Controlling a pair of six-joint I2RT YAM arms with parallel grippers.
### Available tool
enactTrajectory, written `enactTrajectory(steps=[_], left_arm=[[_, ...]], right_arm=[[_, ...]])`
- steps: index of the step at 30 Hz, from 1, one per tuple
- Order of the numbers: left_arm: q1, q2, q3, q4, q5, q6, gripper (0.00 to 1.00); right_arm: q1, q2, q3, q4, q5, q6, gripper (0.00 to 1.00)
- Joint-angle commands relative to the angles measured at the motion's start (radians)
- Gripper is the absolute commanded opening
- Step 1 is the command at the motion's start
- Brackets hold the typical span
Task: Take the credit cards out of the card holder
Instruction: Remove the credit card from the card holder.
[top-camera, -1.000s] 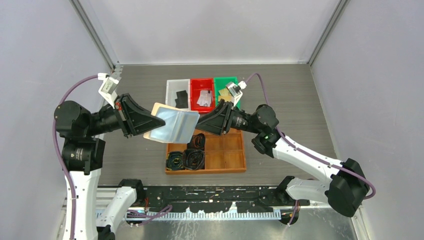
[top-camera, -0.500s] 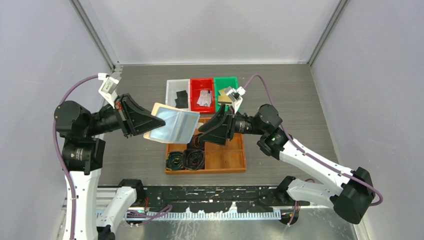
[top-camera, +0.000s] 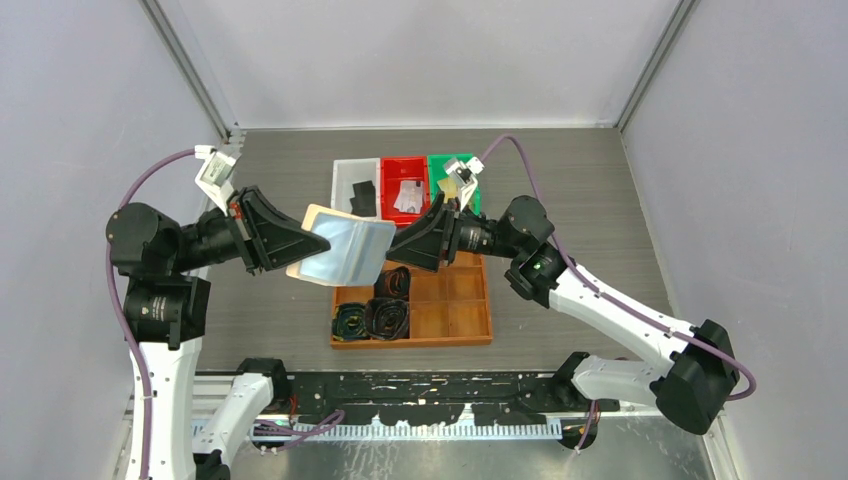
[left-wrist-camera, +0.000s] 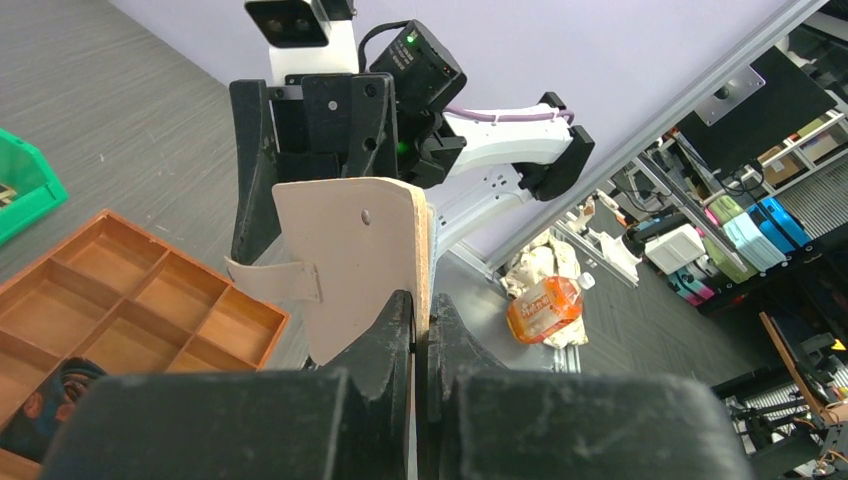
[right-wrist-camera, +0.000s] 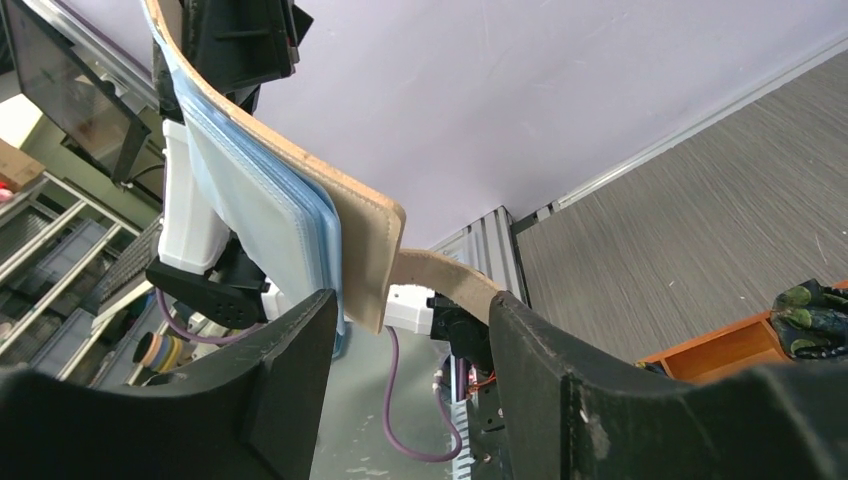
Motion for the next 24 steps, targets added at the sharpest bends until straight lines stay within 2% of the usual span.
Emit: enactTrajectory(steps=[1, 13, 20, 24], left_arm=[[0.005, -0.009, 0.020, 0.076, 0.003, -0.032, 0.00], [0.005, -0.012, 0.014, 0.098, -0.001, -0.049, 0.00], [0.005, -0.007, 0.005, 0.099, -0.005, -0.046, 0.00], [0.005, -0.004, 0.014, 0.101, -0.009, -0.055, 0.00]], right_arm=[[-0.003, -0.007, 0.055, 0.025, 0.032, -0.017, 0.62], [0.005, 0.009, 0.075, 0.090, 0.016, 0.057, 0.66], [0.047, 0.019, 0.092, 0.098, 0.023, 0.048, 0.68], [0.060, 0.042, 0.093, 0.133, 0.030, 0.049, 0.73]])
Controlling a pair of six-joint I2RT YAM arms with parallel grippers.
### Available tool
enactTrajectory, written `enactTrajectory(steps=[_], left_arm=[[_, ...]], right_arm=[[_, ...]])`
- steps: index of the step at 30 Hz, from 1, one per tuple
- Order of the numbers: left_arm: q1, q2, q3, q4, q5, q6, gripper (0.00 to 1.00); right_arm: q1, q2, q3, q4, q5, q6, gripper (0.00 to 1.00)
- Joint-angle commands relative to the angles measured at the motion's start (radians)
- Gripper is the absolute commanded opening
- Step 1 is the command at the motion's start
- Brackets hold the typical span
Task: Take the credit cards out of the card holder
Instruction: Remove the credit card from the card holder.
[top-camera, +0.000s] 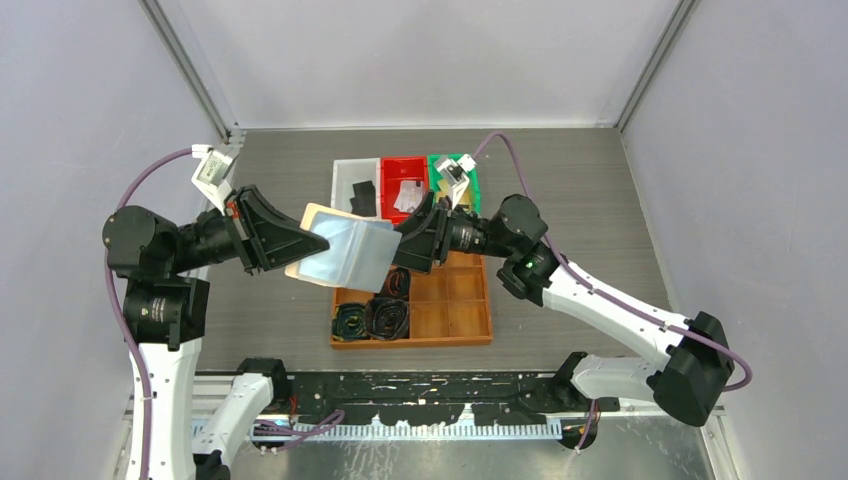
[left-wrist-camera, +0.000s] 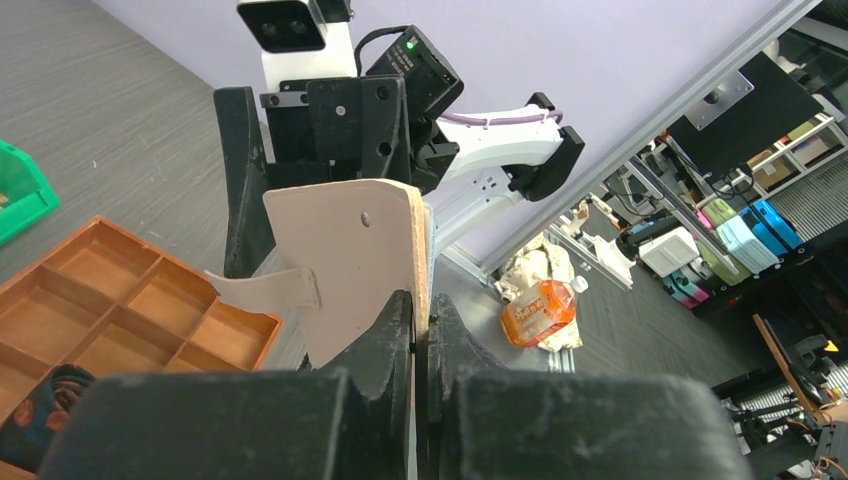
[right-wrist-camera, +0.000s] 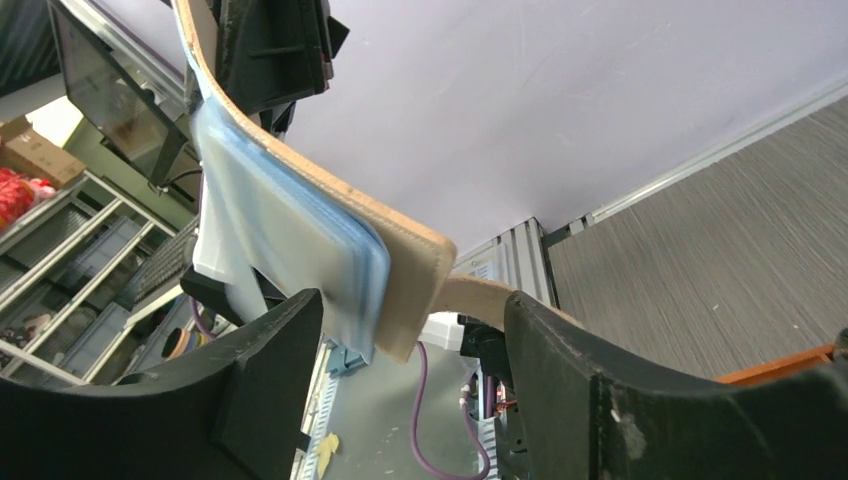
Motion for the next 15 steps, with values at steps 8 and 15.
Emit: enactTrajectory(steps=[8, 15], left_arm=[[0.005, 0.007, 0.020, 0.089, -0.008, -0.047, 0.00], [0.005, 0.010, 0.001, 0.026, -0.004, 0.033, 0.00]], right_arm=[[0.016, 0.079, 0.006, 0.350, 0.037, 0.127, 0.78], [0.048, 0.138, 0.047, 0.575, -0.027, 0.298, 0.78]])
